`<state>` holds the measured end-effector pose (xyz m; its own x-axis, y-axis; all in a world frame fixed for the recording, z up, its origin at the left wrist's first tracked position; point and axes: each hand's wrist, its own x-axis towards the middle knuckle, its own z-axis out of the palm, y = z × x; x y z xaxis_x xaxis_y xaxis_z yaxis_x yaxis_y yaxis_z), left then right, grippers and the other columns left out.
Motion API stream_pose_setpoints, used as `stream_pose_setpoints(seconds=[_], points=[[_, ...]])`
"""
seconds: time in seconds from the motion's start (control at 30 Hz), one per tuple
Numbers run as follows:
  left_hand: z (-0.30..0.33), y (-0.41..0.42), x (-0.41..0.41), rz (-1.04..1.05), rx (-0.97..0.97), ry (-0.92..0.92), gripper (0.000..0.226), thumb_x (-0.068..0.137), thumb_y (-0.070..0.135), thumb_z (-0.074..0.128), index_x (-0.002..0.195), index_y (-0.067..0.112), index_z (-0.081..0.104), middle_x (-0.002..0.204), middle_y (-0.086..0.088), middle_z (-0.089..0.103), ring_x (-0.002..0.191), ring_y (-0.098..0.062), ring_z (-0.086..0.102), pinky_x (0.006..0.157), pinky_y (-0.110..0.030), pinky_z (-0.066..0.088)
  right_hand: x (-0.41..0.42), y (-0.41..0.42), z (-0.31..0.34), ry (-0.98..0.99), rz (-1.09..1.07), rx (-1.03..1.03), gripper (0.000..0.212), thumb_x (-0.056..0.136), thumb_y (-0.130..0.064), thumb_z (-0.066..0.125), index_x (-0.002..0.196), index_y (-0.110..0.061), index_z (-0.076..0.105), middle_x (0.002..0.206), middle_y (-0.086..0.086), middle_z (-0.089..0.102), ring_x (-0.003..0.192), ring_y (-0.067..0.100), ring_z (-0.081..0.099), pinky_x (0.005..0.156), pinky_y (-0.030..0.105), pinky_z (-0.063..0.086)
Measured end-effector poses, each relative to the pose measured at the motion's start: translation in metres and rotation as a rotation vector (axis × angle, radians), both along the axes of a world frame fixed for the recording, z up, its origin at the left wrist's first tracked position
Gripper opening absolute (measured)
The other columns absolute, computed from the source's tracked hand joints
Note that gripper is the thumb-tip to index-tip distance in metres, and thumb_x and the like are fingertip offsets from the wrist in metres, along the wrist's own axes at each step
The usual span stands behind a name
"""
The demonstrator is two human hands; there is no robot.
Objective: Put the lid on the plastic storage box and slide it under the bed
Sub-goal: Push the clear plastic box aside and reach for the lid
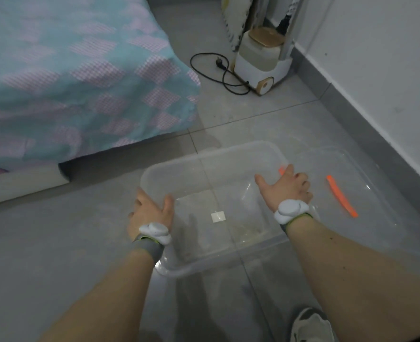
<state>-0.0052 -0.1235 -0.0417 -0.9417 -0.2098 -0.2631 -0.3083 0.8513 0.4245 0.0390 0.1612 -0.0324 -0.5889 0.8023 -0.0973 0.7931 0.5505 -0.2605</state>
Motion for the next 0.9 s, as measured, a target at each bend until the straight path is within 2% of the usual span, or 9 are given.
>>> stream_pose_setpoints(seconds=[0.13,0.3,0.5,0.6,0.7,0.77,0.9], points=[[0.003,-0.065,0.000,0.043,-0.014,0.005,0.081,0.087,0.062,0.042,0.144,0.008,0.022,0.143,-0.020,0.045,0.117,-0.048,0.050,0.096,-0.048,0.041,-0.003,-0.063,-0.008,0.027,0.015,-0.006,0.089,0.059,-0.081,0.050,0.123,-0.020,0.045,0.115,0.014,0.049,0.106,0.035,0.051,0.086,0.046,0.041],[0.002,-0.128,0.001,0.092,-0.032,0.018,0.083,0.082,0.067,0.043,0.138,0.009,0.026,0.136,-0.022,0.050,0.113,-0.048,0.053,0.094,-0.051,0.044,-0.010,-0.128,-0.014,0.037,0.030,0.002,0.100,0.055,-0.085,0.041,0.130,-0.017,0.044,0.117,0.014,0.049,0.105,0.034,0.051,0.086,0.045,0.042],[-0.001,-0.176,-0.005,0.117,-0.066,0.013,0.096,0.079,0.071,0.046,0.146,0.006,0.020,0.141,-0.025,0.045,0.118,-0.047,0.052,0.097,-0.051,0.043,-0.019,-0.181,-0.016,0.065,0.029,-0.011,0.100,0.056,-0.084,0.041,0.130,-0.018,0.044,0.116,0.012,0.052,0.103,0.032,0.052,0.084,0.045,0.041],[0.000,-0.175,-0.007,0.124,-0.122,0.021,0.096,0.081,0.071,0.044,0.145,0.003,0.021,0.140,-0.025,0.044,0.118,-0.047,0.050,0.095,-0.052,0.041,-0.021,-0.182,-0.012,0.064,0.035,-0.057,0.097,0.060,-0.083,0.042,0.132,-0.017,0.043,0.119,0.013,0.052,0.108,0.034,0.051,0.087,0.047,0.040],[0.005,-0.160,-0.009,0.114,-0.259,0.041,0.092,0.085,0.066,0.041,0.146,0.001,0.021,0.150,-0.026,0.031,0.133,-0.045,0.033,0.107,-0.057,0.027,-0.022,-0.171,-0.006,0.075,0.009,-0.119,0.097,0.067,-0.083,0.041,0.139,-0.017,0.037,0.130,0.015,0.049,0.119,0.035,0.047,0.094,0.050,0.035],[0.009,-0.140,-0.011,0.009,-0.334,0.060,0.089,0.087,0.065,0.036,0.149,0.003,0.017,0.157,-0.024,0.016,0.143,-0.043,0.015,0.114,-0.058,0.013,-0.020,-0.157,-0.002,0.082,-0.020,-0.133,0.098,0.072,-0.083,0.039,0.144,-0.017,0.033,0.135,0.015,0.046,0.124,0.035,0.044,0.098,0.050,0.033],[0.025,-0.066,-0.027,-0.161,-0.304,0.120,0.086,0.088,0.064,0.032,0.152,0.010,0.012,0.161,-0.016,0.011,0.147,-0.037,0.007,0.117,-0.054,0.009,-0.007,-0.112,0.003,0.096,-0.109,-0.149,0.096,0.074,-0.084,0.035,0.142,-0.017,0.035,0.136,0.015,0.046,0.125,0.036,0.044,0.099,0.050,0.031]])
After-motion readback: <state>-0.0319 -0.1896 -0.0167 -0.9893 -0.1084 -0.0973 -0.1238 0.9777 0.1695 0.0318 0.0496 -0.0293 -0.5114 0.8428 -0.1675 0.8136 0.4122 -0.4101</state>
